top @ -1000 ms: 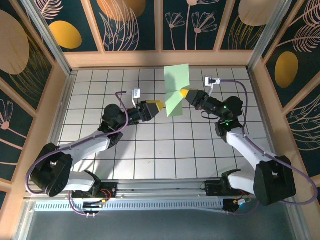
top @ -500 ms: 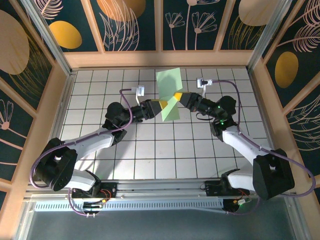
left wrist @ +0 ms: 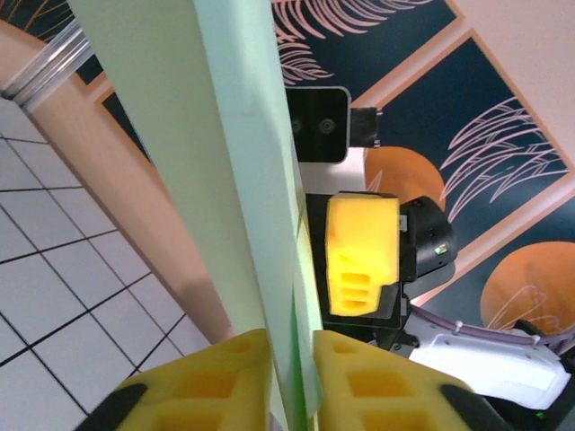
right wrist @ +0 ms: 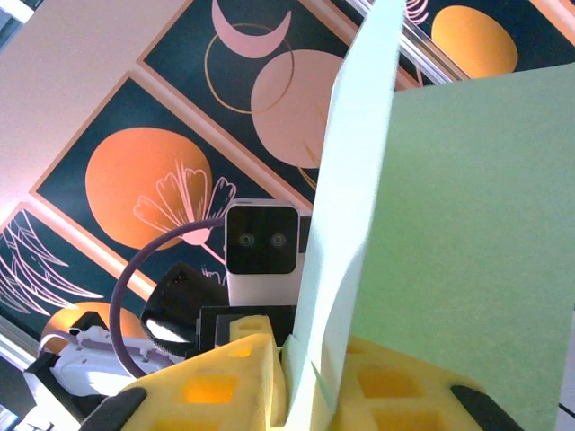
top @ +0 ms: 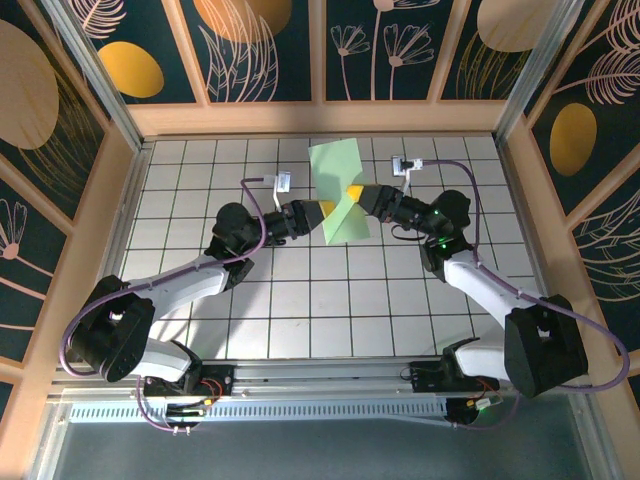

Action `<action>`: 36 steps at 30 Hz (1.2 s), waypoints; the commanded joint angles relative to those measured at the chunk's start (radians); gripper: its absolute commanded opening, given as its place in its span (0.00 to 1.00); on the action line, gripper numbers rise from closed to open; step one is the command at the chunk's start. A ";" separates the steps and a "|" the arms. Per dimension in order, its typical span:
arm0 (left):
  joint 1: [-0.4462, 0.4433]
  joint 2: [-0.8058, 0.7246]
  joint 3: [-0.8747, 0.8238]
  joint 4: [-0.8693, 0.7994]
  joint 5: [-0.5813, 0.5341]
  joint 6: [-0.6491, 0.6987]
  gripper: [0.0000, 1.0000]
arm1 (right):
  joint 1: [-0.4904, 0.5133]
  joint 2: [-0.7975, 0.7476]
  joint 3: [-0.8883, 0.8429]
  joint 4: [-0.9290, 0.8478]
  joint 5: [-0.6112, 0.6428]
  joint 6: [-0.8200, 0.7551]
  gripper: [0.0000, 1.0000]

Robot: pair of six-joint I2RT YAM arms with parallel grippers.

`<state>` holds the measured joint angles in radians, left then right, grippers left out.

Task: Fold a paper plane with a square sheet of paper (fold left side to right side)
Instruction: Turn over the paper at the center of the table.

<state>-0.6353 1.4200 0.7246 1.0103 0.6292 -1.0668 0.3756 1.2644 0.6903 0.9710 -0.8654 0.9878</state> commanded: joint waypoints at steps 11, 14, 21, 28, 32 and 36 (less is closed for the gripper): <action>-0.001 -0.052 0.228 -0.871 -0.186 0.443 0.00 | -0.024 -0.214 0.110 -0.858 0.552 -0.467 0.55; -0.009 -0.012 0.330 -1.182 -0.360 0.557 0.00 | -0.026 -0.225 0.119 -1.047 0.836 -0.511 0.62; -0.162 0.156 0.554 -1.703 -0.888 0.657 0.00 | -0.043 -0.217 0.033 -1.149 1.127 -0.554 0.88; -0.309 0.390 0.737 -2.113 -1.384 0.388 0.00 | -0.080 -0.192 -0.035 -1.151 1.276 -0.440 0.96; -0.342 0.462 0.725 -2.180 -1.424 0.255 0.00 | -0.103 -0.194 -0.075 -1.117 1.263 -0.420 0.97; -0.373 0.513 0.659 -2.162 -1.373 0.186 0.00 | -0.118 -0.192 -0.093 -1.095 1.243 -0.424 0.97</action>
<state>-0.9890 1.9018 1.4139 -1.0611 -0.7033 -0.7750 0.2684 1.0698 0.6136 -0.1612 0.3477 0.5388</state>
